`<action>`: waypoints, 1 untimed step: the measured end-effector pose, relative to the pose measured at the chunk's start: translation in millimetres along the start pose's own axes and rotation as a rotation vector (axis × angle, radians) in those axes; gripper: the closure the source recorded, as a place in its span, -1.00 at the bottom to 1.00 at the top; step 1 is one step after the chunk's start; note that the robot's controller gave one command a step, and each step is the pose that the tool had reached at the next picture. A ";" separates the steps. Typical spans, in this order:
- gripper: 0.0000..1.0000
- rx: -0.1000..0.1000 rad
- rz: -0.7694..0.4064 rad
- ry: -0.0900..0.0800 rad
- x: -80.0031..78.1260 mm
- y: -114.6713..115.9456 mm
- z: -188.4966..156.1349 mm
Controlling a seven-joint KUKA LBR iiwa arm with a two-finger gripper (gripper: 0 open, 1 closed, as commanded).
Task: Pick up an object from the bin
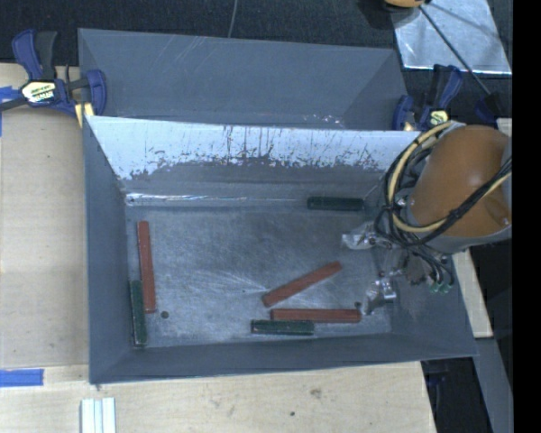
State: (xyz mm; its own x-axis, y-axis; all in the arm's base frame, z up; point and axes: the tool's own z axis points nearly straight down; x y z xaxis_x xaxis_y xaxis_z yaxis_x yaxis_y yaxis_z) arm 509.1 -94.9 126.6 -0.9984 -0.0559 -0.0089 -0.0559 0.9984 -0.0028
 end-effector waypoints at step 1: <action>1.00 0.002 0.044 -0.020 -27.3 26.3 49.3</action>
Offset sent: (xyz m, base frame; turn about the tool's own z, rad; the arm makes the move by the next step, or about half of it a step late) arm 0.0000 0.0000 0.0000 0.0000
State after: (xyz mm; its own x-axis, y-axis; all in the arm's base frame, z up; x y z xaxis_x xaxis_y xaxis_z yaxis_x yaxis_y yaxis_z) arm 535.3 -67.2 77.4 -0.9995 -0.0122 -0.0291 -0.0121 0.9999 -0.0041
